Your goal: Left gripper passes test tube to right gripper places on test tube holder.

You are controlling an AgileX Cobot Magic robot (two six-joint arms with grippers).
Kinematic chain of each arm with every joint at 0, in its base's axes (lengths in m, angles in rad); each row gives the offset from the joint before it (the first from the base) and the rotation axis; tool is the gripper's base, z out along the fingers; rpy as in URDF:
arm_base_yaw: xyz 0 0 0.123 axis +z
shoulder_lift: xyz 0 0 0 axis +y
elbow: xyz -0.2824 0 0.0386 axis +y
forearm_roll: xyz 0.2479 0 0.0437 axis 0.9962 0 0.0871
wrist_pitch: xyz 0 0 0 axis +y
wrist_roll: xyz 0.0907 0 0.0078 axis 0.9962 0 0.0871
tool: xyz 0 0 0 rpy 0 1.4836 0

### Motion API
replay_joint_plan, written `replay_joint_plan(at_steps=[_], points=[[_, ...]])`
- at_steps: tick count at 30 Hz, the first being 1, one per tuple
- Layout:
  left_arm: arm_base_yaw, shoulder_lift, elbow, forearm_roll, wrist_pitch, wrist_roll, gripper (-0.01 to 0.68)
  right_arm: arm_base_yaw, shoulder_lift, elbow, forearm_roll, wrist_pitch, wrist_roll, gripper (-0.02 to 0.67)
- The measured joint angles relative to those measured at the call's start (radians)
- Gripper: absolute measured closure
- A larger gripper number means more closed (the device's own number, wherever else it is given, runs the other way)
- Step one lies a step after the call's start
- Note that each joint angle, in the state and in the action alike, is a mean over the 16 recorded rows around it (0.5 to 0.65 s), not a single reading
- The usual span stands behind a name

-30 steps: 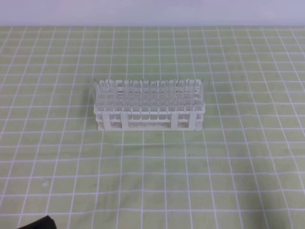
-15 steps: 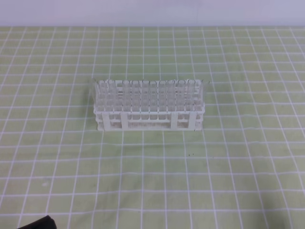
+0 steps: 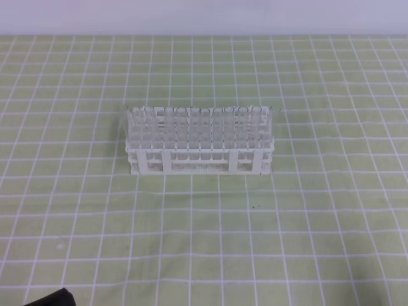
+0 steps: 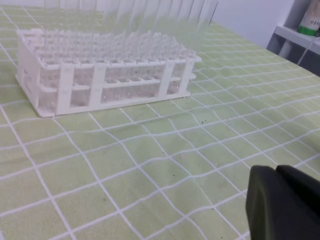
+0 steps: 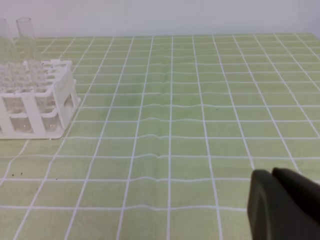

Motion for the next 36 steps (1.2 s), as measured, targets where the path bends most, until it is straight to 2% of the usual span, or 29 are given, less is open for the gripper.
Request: replay_joint_plan(at_steps=[10, 14, 18, 28, 32, 36], points=[[0.005, 0.0, -0.002, 0.005, -0.012, 0.0, 0.675, 0.0, 0.0, 0.0, 0.0, 0.0, -0.001, 0.664], [0.046, 0.0, -0.002, 0.015, -0.039, 0.0, 0.675, 0.0, 0.001, 0.0, 0.0, 0.0, -0.002, 0.664], [0.14, -0.004, -0.001, 0.025, -0.069, 0.0, 0.675, 0.0, 0.001, 0.0, 0.0, 0.0, -0.002, 0.664], [0.483, -0.049, 0.003, 0.04, -0.094, 0.002, 0.675, 0.0, 0.002, 0.0, 0.0, 0.0, -0.002, 0.665], [0.568, -0.063, 0.0, 0.04, -0.074, 0.003, 0.675, 0.0, 0.002, 0.0, 0.0, 0.0, -0.002, 0.665], [0.604, -0.066, -0.003, 0.04, -0.057, 0.004, 0.675, 0.0, 0.002, 0.0, 0.001, 0.0, -0.002, 0.665]])
